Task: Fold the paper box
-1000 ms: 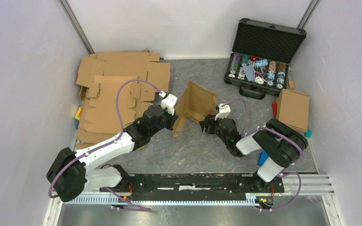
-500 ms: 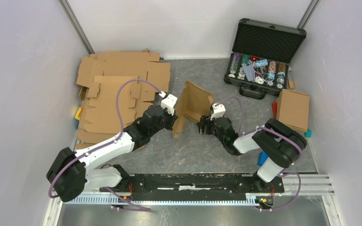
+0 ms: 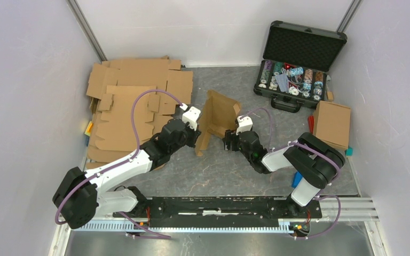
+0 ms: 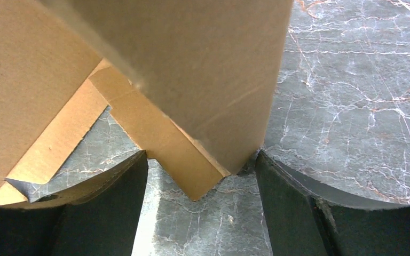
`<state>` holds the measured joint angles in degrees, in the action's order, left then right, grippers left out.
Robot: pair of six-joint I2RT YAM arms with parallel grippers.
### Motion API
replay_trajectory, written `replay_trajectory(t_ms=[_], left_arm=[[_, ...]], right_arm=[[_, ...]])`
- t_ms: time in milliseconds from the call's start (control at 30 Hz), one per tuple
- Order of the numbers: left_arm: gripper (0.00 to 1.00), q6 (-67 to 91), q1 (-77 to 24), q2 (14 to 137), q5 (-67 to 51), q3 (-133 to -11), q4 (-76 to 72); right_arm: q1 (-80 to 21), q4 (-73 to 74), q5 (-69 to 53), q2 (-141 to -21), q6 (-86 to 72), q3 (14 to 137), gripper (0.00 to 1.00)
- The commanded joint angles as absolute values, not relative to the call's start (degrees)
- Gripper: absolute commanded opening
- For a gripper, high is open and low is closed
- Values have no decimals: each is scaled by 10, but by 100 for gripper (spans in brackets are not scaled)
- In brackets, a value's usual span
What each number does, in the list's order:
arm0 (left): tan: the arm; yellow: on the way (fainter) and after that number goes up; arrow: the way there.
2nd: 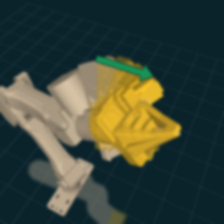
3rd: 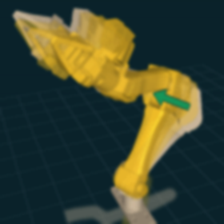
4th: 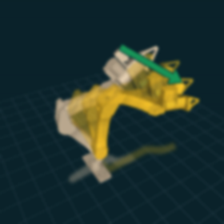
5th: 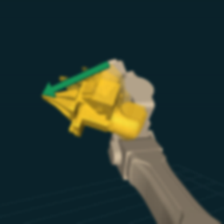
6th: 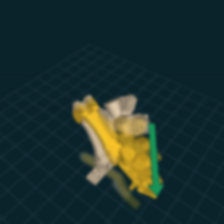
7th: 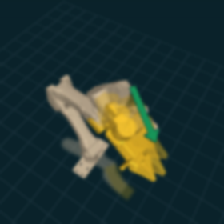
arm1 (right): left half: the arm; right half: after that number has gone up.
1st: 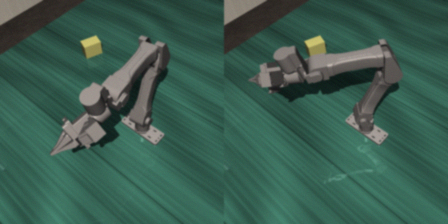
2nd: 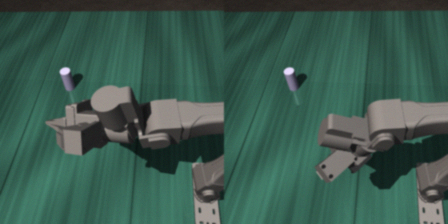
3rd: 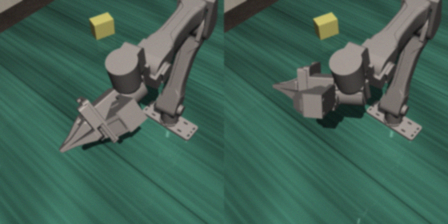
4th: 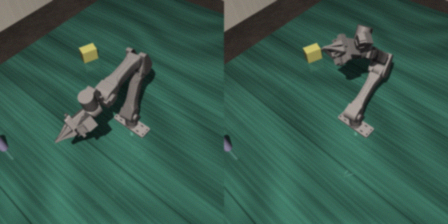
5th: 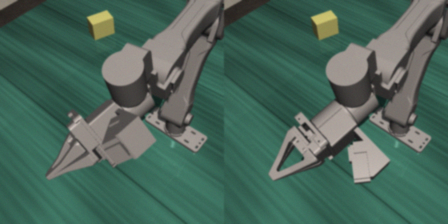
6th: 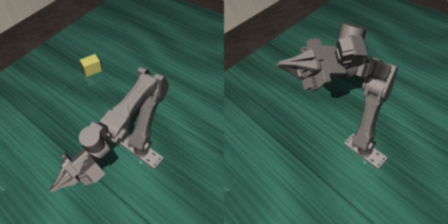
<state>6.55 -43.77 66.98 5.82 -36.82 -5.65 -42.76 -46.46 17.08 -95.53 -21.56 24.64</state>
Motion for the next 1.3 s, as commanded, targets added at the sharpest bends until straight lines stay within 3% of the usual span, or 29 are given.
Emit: replay_trajectory(t_ms=[0, 433, 733, 833, 867, 1267], left_arm=[[16, 84, -441, 672, 19, -391, -61], [16, 85, -441, 670, 16, -391, -61], [16, 85, -441, 674, 16, -392, -61], [16, 84, -441, 672, 18, -392, -60], [16, 84, -441, 673, 18, -392, -60], [16, 81, -441, 678, 24, -394, -58]], right_arm=[[-435, -435, 184, -966, -194, 269, 78], [-435, -461, 161, -958, -151, 259, 82], [-433, -465, 175, -959, -135, 266, 79], [-430, -447, 161, -955, -125, 270, 85], [-431, -443, 163, -951, -126, 266, 97], [-426, -459, 139, -898, -145, 219, 98]])
